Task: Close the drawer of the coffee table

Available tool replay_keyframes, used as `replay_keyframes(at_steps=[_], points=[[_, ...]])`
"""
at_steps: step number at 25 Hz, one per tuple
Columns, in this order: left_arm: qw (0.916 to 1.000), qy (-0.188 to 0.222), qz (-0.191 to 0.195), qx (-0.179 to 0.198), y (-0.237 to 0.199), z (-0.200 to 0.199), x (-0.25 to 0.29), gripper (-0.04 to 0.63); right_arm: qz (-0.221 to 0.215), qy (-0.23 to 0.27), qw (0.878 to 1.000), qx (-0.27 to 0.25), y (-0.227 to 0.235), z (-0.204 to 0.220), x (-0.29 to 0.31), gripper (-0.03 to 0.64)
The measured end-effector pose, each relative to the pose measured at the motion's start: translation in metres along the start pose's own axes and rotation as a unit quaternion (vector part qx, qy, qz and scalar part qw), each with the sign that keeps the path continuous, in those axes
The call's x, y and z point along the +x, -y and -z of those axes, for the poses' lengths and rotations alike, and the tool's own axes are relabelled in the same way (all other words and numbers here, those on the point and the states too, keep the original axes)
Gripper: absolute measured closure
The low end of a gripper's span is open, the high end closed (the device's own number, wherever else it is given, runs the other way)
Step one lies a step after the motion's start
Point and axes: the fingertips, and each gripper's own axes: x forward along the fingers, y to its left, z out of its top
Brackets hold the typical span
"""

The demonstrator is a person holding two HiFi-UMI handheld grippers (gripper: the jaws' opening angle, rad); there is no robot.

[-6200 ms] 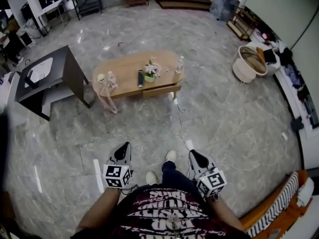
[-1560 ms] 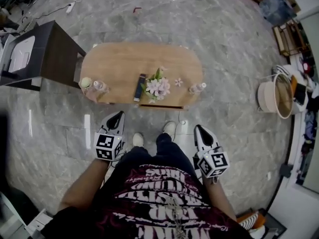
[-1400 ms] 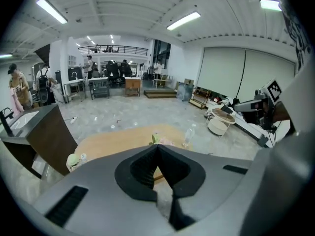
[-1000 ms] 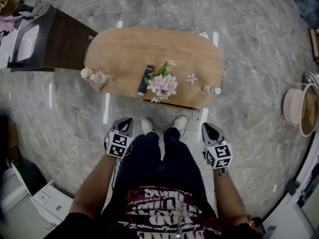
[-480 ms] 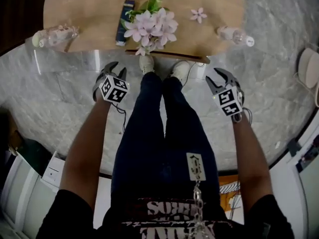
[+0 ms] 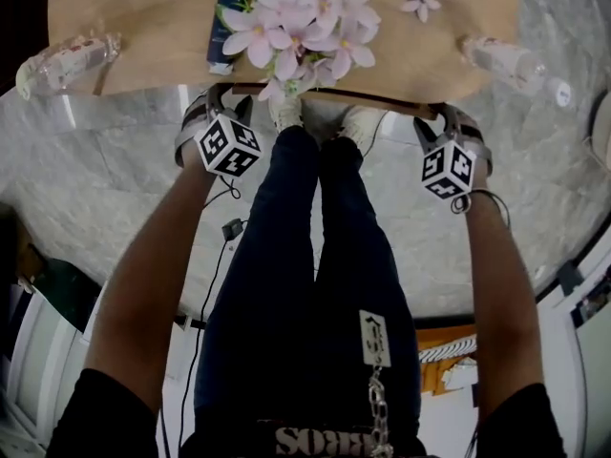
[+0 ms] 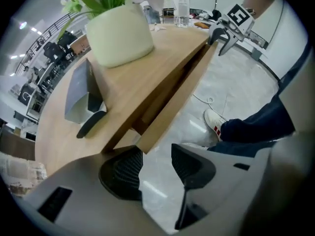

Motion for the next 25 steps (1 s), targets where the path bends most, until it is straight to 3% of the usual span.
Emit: replay_keyframes(at_steps=[3, 5, 9, 13, 17, 25], points=[[0.9998, -0.004, -0.005, 0.017, 0.001, 0.002, 0.005, 0.393, 0.011, -0.006, 0.999, -0.035, -0.002, -0.008, 0.008, 0.422], [0.9998, -0.008, -0.009, 0.013, 0.000, 0.001, 0.005, 0.402, 0.027, -0.011, 0.998, -0.054, 0.001, -0.009, 0.010, 0.501], [0.9991, -0.018, -0.033, 0.019, -0.008, 0.001, 0.002, 0.500, 0.030, -0.013, 0.998, -0.058, 0.002, -0.008, 0.010, 0.506], [0.9976, -0.024, -0.039, 0.051, -0.006, 0.001, 0.002, 0.502, 0.023, -0.021, 0.999, -0.042, 0.001, -0.006, 0.009, 0.506], [0.9975, -0.026, -0.029, 0.059, 0.006, 0.009, -0.002, 0.503, 0.013, -0.023, 0.999, -0.041, -0.012, -0.003, 0.006, 0.508], [0.9987, -0.044, -0.009, 0.022, 0.042, 0.035, -0.012, 0.505, 0.003, -0.028, 0.999, -0.046, -0.053, 0.007, 0.000, 0.511]])
